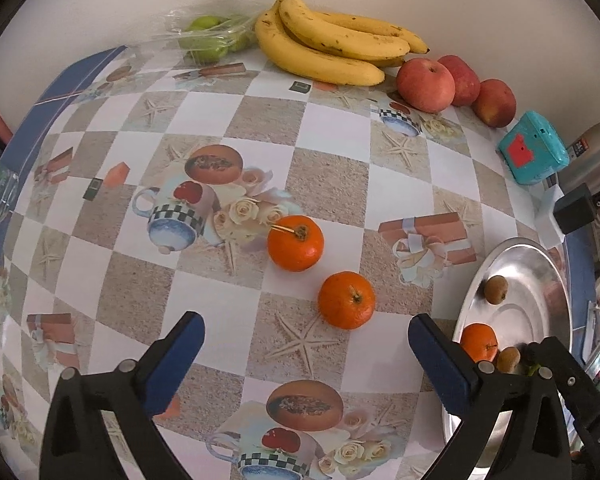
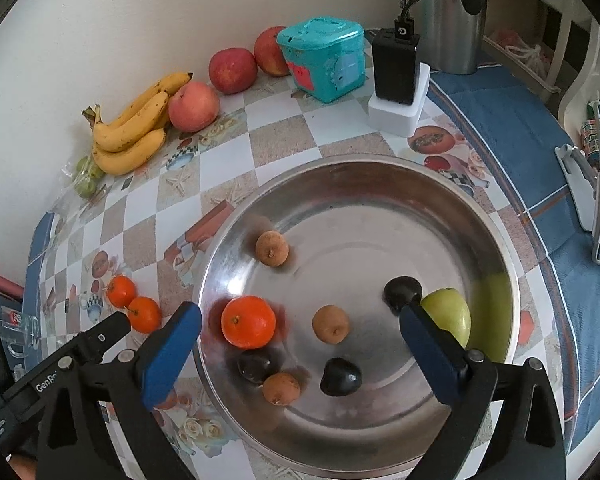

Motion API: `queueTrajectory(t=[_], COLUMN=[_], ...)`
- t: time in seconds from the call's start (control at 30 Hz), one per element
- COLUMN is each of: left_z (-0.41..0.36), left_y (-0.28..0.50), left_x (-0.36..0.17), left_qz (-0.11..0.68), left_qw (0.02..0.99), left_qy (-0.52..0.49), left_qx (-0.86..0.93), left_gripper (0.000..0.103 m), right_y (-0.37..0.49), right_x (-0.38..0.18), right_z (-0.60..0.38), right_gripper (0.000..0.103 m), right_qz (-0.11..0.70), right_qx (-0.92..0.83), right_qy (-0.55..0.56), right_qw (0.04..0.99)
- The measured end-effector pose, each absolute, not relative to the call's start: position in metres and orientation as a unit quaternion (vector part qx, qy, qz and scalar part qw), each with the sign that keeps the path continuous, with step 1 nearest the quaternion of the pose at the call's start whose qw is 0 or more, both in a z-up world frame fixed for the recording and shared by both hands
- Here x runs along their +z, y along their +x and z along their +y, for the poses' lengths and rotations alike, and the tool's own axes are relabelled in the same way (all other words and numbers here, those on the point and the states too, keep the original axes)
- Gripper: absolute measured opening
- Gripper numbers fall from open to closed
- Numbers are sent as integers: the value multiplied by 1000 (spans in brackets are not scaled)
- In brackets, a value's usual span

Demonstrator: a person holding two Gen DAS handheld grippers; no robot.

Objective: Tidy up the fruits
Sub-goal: 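Move both open grippers back over the two tangerines on the cloth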

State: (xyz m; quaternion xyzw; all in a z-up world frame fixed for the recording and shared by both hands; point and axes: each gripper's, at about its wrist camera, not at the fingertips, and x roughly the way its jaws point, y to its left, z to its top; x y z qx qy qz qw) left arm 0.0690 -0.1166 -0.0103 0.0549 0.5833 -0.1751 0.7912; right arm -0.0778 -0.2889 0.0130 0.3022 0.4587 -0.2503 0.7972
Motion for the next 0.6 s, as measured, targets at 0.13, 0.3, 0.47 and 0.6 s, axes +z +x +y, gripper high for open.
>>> queueTrajectory(t=[0.13, 0.3, 0.47, 0.6], left_z=[-116, -114, -107, -100], left_y=[70, 69, 73, 76], left_x=[-10, -6, -3, 0], left_qz=[583, 573, 564, 559], left_qw=[791, 798, 806, 811], left_qy=[57, 68, 77, 79], left_qx=[-176, -174, -163, -153], left_gripper=[103, 103, 103, 103], right_y=[-77, -78, -75, -71], right_x=[14, 12, 9, 8], right_z=[-288, -289, -287, -282], right_gripper=[99, 100, 100, 100], right_qz=[454, 451, 462, 471], right_qx=[-250, -249, -247, -240], right_qy=[301, 314, 307, 295], right_qw=[800, 797, 794, 796])
